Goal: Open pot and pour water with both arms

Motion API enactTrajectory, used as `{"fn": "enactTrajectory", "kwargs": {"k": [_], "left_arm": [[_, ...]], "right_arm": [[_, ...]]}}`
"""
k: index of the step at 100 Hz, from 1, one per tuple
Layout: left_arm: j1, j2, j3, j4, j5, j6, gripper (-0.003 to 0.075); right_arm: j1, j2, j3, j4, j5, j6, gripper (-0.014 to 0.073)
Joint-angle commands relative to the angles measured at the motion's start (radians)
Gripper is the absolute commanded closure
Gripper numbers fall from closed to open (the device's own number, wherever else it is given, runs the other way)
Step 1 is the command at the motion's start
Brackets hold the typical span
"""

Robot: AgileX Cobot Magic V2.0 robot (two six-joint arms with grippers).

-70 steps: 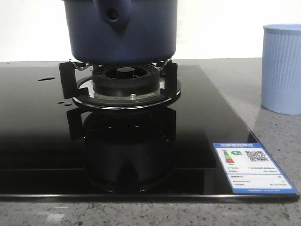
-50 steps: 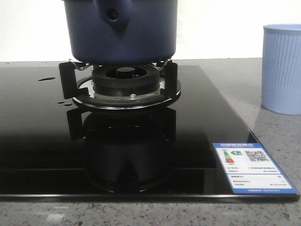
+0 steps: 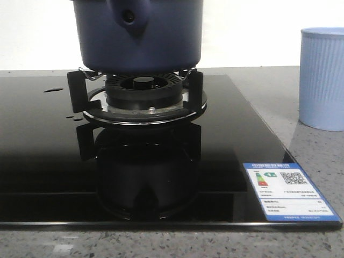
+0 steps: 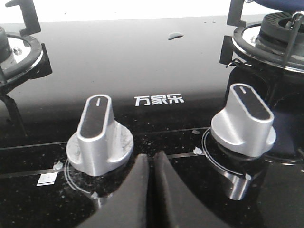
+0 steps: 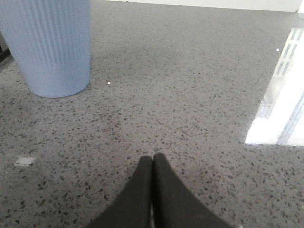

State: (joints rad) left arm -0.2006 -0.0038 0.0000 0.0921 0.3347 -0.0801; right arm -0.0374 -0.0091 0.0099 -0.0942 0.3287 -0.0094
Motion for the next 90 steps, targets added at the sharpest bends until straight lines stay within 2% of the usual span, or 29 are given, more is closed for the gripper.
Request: {"fn": "enactTrajectory", "kwargs": {"k": [1,7,14,25,29,36,52,67,90], "left_arm": [[0.001,-0.025,0.035,-0.010,-0.086,-0.005,0.0739],[0.001,-0.025,0.035,-0.069,-0.139,-0.005,0.0739],[0.001,-0.025,0.035,-0.201,-0.210,-0.005,0.0739],[0.001,-0.025,0.035,-0.380,-0.295,-0.005,0.0739],[0.001,-0.025,0.035,-0.426,-0.325,-0.005,0.0739],[0.001,-0.025,0.035,-0.526,-0.372,-0.005,0.0739],[0.001,-0.025,0.031,-0.699,-0.414,-0.005,0.0739],[-0.008,-0.018,-0.033,-0.683,-0.335,-0.005,0.0739],[-0.059,0.153,-0.245,-0.506,-0.084,-0.001,0.0739]], "right_arm": [[-0.008,-0.018,0.026,-0.075,-0.063,-0.010,0.0660],[-0.008,-0.018,0.026,-0.073,-0.133,-0.010,0.0660],[-0.008,-0.018,0.026,-0.006,-0.215,-0.010,0.0660],[-0.008,-0.018,0.026,0.198,-0.317,-0.008,0.0660],[-0.008,-0.018,0.026,0.317,-0.344,-0.008,0.0660],[-0.008,-0.018,0.026,0.489,-0.345,-0.008,0.0660],[-0.008,-0.018,0.019,0.729,-0.345,-0.008,0.0660],[-0.008,-0.013,-0.070,0.735,-0.262,-0.008,0.0660],[-0.008,0.128,-0.316,0.628,0.113,-0.008,0.0660]]}}
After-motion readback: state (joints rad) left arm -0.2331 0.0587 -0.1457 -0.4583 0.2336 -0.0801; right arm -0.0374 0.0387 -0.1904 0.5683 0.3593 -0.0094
